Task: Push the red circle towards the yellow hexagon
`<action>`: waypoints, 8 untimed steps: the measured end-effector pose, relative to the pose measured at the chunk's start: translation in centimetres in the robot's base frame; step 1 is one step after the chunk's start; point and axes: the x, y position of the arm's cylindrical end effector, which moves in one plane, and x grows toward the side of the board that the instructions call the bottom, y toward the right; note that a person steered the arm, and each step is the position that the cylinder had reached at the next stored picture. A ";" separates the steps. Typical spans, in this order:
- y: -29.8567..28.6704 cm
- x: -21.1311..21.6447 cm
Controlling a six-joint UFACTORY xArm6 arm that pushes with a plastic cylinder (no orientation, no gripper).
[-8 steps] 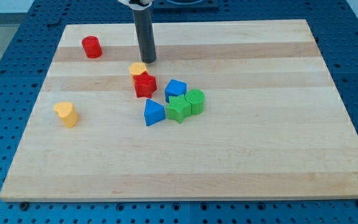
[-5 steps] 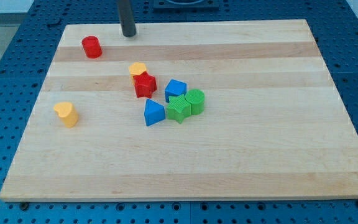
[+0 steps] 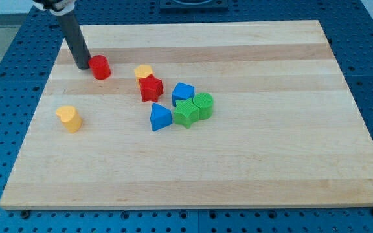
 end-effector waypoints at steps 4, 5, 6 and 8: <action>8.3 3.7; 8.7 3.1; 10.0 3.0; 7.8 1.2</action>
